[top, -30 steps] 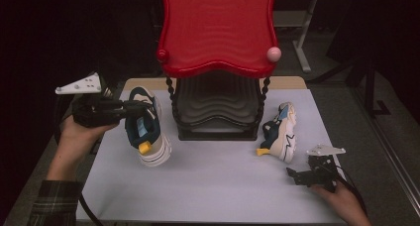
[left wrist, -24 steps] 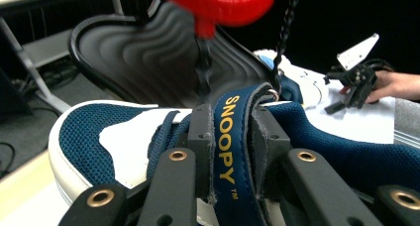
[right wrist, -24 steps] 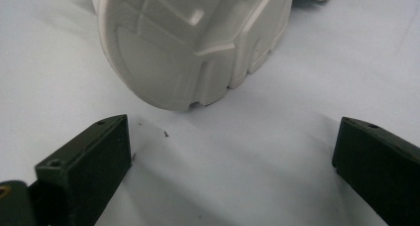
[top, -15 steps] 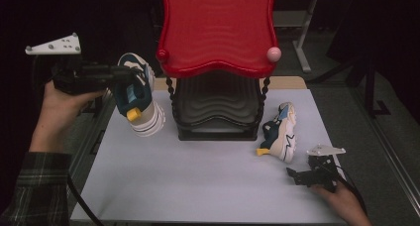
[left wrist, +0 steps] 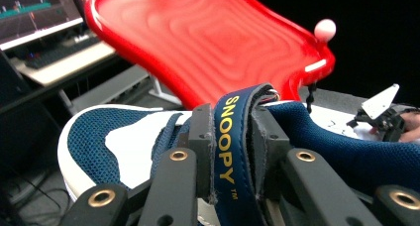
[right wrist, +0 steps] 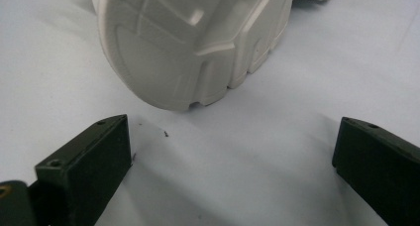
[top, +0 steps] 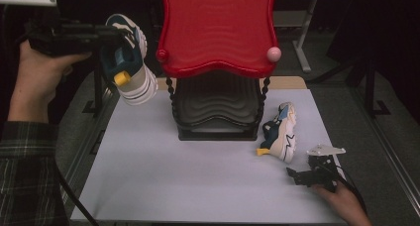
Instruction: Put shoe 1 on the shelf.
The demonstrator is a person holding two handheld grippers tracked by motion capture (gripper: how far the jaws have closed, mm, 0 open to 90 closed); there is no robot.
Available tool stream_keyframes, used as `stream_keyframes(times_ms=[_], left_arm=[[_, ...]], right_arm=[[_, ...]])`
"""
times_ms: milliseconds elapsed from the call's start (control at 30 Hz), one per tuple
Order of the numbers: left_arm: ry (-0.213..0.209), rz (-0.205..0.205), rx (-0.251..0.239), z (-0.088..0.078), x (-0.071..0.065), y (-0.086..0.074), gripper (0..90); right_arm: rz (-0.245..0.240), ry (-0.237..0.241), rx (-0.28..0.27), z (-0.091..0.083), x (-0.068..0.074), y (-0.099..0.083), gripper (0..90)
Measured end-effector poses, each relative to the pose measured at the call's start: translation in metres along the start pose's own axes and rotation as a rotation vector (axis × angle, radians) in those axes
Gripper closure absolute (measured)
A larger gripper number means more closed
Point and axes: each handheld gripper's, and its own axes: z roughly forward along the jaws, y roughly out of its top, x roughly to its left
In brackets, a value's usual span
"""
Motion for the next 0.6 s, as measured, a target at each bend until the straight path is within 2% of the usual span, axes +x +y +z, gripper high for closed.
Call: stream_keyframes(times_ms=[33,133,200,267,300,367,433,533,567,600], left_arm=[[0.002,0.016,-0.005,0.0,0.002,0.01,74.2],[0.0,0.04,-0.018,0.001,0.004,0.025,74.4],[-0.002,0.05,-0.022,0.002,0.004,0.03,74.5],[-0.008,0.079,-0.021,0.007,0.005,0.045,74.6],[-0.008,0.079,-0.021,0.007,0.005,0.045,74.6],[-0.017,0.096,-0.026,0.016,0.005,0.058,74.7],[-0.021,0.106,-0.027,0.019,0.005,0.062,74.7],[-0.042,0.142,-0.025,0.037,0.006,0.078,74.8],[-0.042,0.142,-0.025,0.037,0.006,0.078,74.8],[-0.052,0.156,-0.025,0.048,0.006,0.084,74.8]], right_arm=[[0.0,0.0,0.0,0.0,0.0,0.0,1.1],[0.0,0.001,0.001,0.0,0.0,0.0,1.1],[0.0,0.001,0.001,0.0,0.0,0.0,1.1],[0.0,0.001,0.001,0.0,0.0,0.0,1.1],[0.0,0.001,0.001,0.0,0.0,0.0,1.1],[-0.001,0.001,0.001,0.0,0.0,0.0,1.1],[-0.001,0.001,0.001,0.0,0.0,0.0,1.1],[0.0,0.001,0.001,0.0,0.0,0.0,1.1],[0.0,0.001,0.001,0.0,0.0,0.0,1.1],[0.0,0.001,0.001,0.0,0.0,0.0,1.1]])
